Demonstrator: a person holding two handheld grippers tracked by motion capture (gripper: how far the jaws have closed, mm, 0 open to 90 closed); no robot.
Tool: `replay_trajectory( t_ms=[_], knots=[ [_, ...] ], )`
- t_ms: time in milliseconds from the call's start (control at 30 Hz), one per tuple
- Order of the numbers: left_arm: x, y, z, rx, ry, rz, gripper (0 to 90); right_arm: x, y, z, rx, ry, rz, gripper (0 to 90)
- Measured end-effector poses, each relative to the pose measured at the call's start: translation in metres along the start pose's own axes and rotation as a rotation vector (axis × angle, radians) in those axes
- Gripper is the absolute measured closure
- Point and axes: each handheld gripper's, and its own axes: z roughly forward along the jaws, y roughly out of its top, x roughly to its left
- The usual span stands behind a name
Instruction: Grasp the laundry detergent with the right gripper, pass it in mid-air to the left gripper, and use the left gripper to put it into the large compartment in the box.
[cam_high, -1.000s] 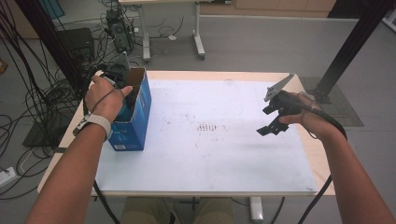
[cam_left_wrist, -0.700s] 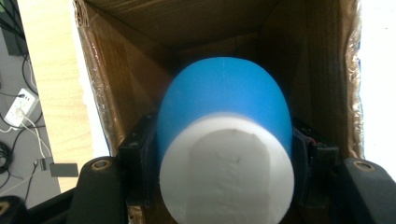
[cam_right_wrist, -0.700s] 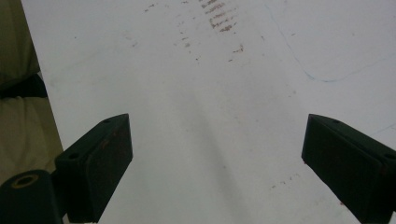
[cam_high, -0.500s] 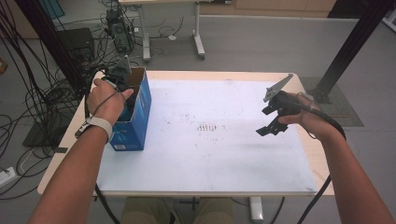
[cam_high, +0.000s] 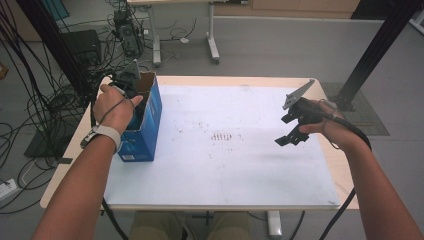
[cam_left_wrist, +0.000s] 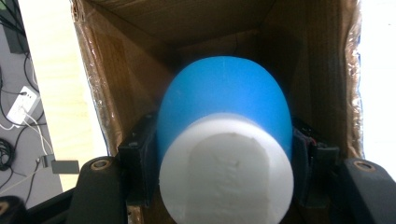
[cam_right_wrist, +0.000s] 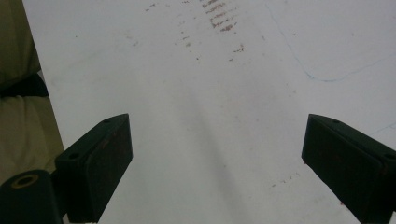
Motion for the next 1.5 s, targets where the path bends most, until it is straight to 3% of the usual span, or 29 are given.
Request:
replay_trajectory(
  t_ms=[1500],
  knots=[
    [-0.0037,-0.0006,-0.0003,-0.005,0.016,0.01,37.2,0.0014,-0.0019,-0.0018,0.0,-0.006,-0.005,8.7]
  ],
)
